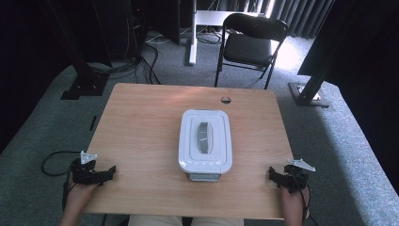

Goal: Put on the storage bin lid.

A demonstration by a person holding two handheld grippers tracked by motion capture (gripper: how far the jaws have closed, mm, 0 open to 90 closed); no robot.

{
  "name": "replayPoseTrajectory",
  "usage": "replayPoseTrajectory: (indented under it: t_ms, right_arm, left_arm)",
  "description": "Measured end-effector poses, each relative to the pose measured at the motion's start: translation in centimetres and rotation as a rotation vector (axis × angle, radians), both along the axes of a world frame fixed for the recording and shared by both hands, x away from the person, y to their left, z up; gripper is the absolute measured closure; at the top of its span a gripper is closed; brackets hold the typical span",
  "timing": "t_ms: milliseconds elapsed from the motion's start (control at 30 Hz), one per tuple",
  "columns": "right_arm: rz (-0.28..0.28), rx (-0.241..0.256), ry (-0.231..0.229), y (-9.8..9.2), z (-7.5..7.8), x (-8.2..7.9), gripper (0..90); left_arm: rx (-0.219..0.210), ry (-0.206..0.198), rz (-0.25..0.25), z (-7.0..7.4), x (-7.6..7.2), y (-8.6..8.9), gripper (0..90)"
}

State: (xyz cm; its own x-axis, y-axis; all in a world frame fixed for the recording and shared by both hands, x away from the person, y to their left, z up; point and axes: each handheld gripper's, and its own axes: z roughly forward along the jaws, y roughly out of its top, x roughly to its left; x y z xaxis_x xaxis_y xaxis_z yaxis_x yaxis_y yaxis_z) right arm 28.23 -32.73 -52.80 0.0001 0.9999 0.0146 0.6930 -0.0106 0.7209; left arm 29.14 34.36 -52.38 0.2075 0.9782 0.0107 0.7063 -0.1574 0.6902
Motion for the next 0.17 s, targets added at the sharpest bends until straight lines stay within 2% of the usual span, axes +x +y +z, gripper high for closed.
replayPoseTrajectory:
  t_ms: [167]
  right_arm:
    - [-0.005, -0.001, 0.002, -0.04, 0.01, 0.10, 12.1]
  left_arm:
    - [0.000, 0.000, 0.000, 0.00, -0.01, 0.00, 2.9]
